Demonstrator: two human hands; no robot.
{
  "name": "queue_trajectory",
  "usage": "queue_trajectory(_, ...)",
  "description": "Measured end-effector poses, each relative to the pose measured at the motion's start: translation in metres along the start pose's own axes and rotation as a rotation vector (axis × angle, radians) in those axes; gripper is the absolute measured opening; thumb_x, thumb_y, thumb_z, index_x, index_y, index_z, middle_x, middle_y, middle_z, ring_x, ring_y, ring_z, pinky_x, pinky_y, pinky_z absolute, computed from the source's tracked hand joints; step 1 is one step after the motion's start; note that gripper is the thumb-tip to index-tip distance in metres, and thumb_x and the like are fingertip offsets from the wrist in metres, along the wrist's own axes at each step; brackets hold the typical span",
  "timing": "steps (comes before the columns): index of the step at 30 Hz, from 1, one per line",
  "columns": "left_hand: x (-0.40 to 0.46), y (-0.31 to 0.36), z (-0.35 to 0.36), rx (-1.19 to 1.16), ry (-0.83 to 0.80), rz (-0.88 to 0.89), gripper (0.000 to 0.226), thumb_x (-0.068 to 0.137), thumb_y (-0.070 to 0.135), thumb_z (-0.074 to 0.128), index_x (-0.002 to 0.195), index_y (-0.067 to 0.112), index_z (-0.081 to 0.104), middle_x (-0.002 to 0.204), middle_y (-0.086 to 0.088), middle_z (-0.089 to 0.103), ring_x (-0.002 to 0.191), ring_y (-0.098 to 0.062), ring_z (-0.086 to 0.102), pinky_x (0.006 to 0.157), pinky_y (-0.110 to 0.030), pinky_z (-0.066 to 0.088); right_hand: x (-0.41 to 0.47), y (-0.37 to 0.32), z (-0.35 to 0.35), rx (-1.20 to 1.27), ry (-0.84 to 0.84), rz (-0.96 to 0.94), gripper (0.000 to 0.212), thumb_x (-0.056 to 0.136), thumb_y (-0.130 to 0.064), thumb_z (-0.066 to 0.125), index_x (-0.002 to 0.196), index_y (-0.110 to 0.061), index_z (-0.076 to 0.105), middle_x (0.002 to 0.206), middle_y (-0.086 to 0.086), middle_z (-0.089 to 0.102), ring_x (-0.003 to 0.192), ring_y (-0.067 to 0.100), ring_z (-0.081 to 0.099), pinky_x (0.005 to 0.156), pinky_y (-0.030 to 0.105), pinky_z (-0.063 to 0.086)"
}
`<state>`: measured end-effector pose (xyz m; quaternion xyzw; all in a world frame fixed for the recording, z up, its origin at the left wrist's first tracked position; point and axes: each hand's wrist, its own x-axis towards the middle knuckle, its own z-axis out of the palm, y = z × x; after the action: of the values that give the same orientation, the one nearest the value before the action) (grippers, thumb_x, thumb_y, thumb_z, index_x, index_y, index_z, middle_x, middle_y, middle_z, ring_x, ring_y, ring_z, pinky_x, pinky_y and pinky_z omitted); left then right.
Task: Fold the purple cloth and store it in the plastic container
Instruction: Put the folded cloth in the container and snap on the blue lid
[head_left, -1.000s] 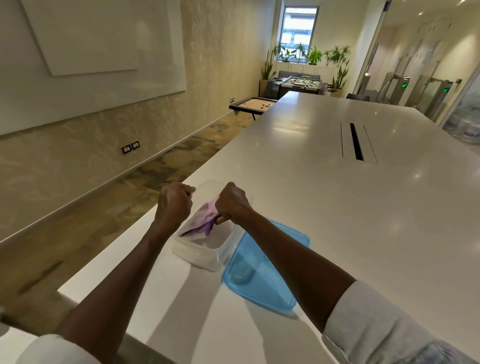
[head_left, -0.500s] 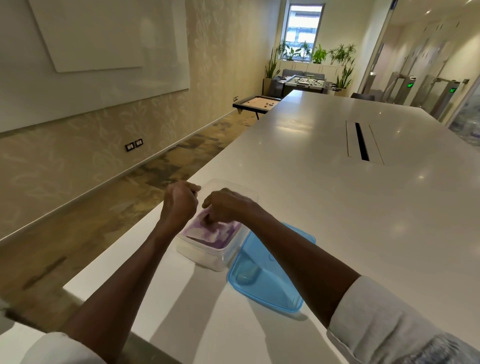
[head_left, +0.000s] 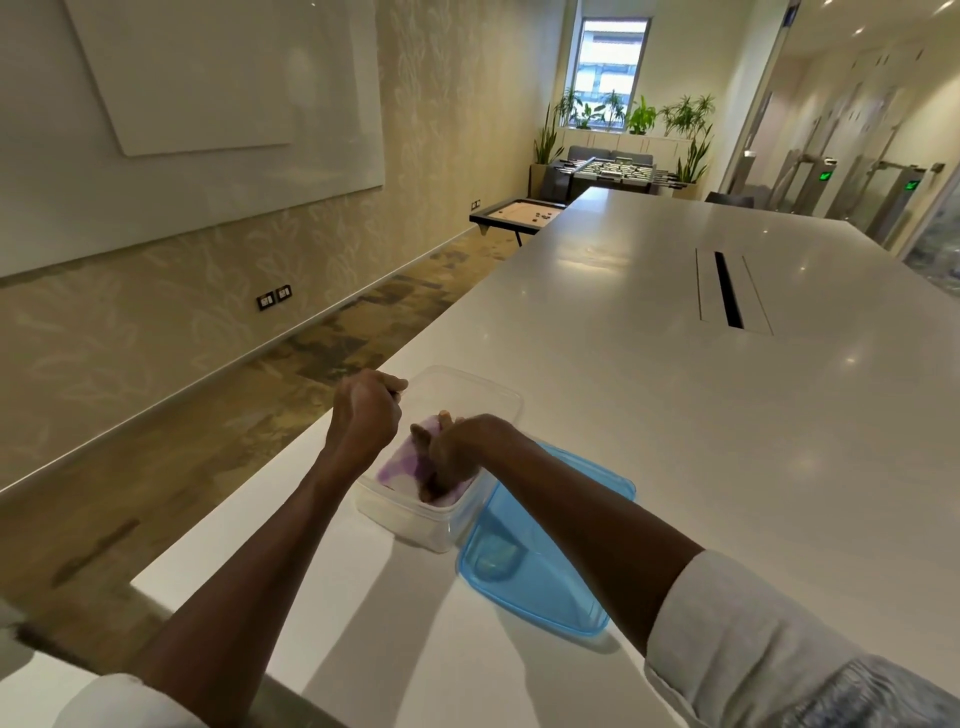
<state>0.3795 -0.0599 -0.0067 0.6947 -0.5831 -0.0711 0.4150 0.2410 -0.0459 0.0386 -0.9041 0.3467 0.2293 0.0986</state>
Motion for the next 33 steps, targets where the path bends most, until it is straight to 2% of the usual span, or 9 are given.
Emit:
queue_trajectory(4,0.001,-0.001,0.0,0.007,-0.004,0.009,0.02,0.084,-0.008,0.065,0.1,-0.001,0.074,0.101,-0.017,0.074,0.083,-0.024,0.069,0.072,-0.03,0.057,0.001,0.014,-0.007,0.081,-0.017,-0.014,0.045,0.096,-0.034,0.057,0.138,-0.018,0.05,0.132,0.015,0.057,0.121,0.031,0.052,0.095,0.037,0.041)
queue_trajectory(6,0.002,-0.003,0.0,0.017,-0.003,0.025,0.019,0.084,-0.006,0.066,0.099,0.0,0.075,0.1,-0.016,0.075,0.08,-0.023,0.069,0.071,-0.028,0.056,-0.001,0.024,-0.011,0.096,0.111,0.039,0.043,0.096,-0.033,0.058,0.13,-0.008,0.058,0.128,0.015,0.063,0.119,0.032,0.058,0.098,0.038,0.046)
queue_trajectory(9,0.003,-0.003,0.0,0.029,-0.001,0.003,0.017,0.084,0.0,0.068,0.099,0.003,0.075,0.099,-0.012,0.075,0.079,-0.021,0.07,0.072,-0.028,0.058,-0.011,0.036,-0.019,0.109,0.374,0.011,0.038,0.095,-0.022,0.06,0.13,-0.007,0.06,0.134,0.011,0.061,0.12,0.026,0.056,0.097,0.026,0.039)
queue_trajectory(14,-0.001,0.009,-0.003,0.034,0.029,0.127,0.017,0.082,0.004,0.071,0.099,-0.001,0.075,0.093,-0.017,0.076,0.077,-0.031,0.073,0.073,-0.036,0.061,-0.034,0.05,-0.018,0.286,0.798,0.009,0.019,0.09,-0.011,0.062,0.102,-0.003,0.075,0.107,0.011,0.075,0.098,0.023,0.069,0.087,0.027,0.049)
queue_trajectory(17,-0.002,0.026,-0.005,0.015,0.035,0.195,0.02,0.082,0.003,0.071,0.1,-0.003,0.074,0.094,-0.019,0.075,0.078,-0.033,0.073,0.073,-0.038,0.06,-0.054,0.058,-0.01,0.402,0.947,0.081,0.017,0.085,-0.005,0.06,0.087,-0.003,0.077,0.09,0.01,0.077,0.084,0.022,0.07,0.074,0.025,0.049)
queue_trajectory(19,-0.004,0.044,-0.004,-0.049,0.007,0.173,0.022,0.084,0.004,0.069,0.105,-0.002,0.072,0.098,-0.019,0.074,0.083,-0.033,0.072,0.077,-0.039,0.06,-0.069,0.064,-0.002,0.414,1.016,0.142,0.017,0.085,-0.005,0.06,0.085,-0.003,0.076,0.088,0.008,0.077,0.084,0.022,0.07,0.076,0.027,0.049)
queue_trajectory(23,-0.016,0.087,0.004,-0.186,-0.038,0.109,0.022,0.085,0.008,0.068,0.106,0.005,0.074,0.1,-0.012,0.075,0.089,-0.028,0.072,0.083,-0.03,0.055,-0.096,0.081,0.022,0.467,1.05,0.337,0.016,0.082,-0.005,0.06,0.079,-0.004,0.075,0.084,0.007,0.077,0.081,0.025,0.068,0.073,0.029,0.048)
queue_trajectory(28,-0.05,0.13,0.031,-0.181,-0.133,0.191,0.024,0.085,0.009,0.066,0.107,0.008,0.074,0.11,-0.009,0.074,0.103,-0.016,0.069,0.088,-0.004,0.035,-0.12,0.103,0.066,0.597,0.953,0.646,0.006,0.079,-0.012,0.067,0.08,-0.007,0.071,0.084,0.008,0.074,0.084,0.027,0.067,0.066,0.026,0.043)
queue_trajectory(33,-0.082,0.136,0.064,-0.09,-0.303,0.17,0.029,0.088,0.017,0.064,0.115,0.007,0.07,0.119,-0.01,0.07,0.113,-0.021,0.063,0.1,-0.023,0.041,-0.136,0.104,0.107,0.551,0.806,0.789,0.029,0.077,-0.023,0.071,0.088,0.001,0.058,0.092,0.019,0.068,0.084,0.037,0.064,0.063,0.03,0.042)
